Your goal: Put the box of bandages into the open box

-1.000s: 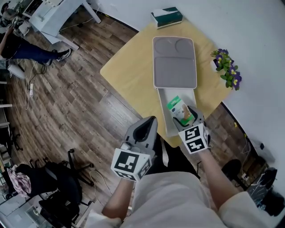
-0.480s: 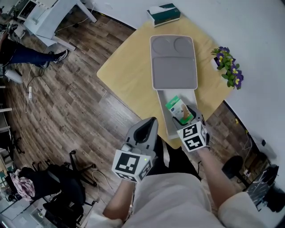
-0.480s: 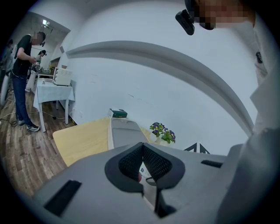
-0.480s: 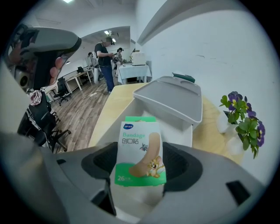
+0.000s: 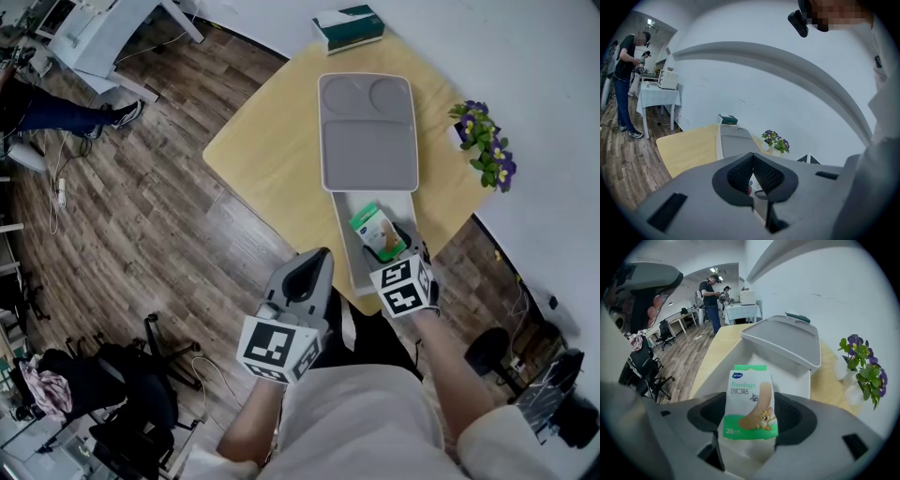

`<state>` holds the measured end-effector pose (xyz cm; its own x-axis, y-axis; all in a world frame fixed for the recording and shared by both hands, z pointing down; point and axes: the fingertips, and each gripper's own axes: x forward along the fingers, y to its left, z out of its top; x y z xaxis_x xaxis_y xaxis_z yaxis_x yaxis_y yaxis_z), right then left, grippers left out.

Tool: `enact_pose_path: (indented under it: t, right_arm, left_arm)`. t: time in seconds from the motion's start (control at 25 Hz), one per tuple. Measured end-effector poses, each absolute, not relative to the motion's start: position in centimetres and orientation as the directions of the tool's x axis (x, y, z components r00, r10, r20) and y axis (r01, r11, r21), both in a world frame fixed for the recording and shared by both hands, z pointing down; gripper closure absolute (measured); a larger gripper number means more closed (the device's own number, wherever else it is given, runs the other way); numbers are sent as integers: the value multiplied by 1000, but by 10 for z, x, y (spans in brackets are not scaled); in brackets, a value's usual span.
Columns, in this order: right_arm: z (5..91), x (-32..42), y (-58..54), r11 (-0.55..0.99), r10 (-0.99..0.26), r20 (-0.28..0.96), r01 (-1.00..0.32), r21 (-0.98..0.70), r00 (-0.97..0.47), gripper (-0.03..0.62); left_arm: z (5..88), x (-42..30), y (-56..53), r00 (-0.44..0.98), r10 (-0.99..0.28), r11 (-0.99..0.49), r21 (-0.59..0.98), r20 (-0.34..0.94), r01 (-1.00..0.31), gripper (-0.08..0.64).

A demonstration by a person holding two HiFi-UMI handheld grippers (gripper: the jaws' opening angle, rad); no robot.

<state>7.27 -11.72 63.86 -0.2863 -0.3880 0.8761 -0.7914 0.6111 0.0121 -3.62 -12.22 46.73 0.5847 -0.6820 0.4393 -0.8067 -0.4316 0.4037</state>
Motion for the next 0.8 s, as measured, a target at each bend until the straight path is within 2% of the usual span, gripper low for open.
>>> enact_pose_path:
  t: [0.8]
  right_arm:
    - [653, 69, -117, 612, -360, 903, -790, 38, -236, 267]
  left_arm:
    - [468, -40, -124, 578, -685, -423, 405, 443, -811, 557]
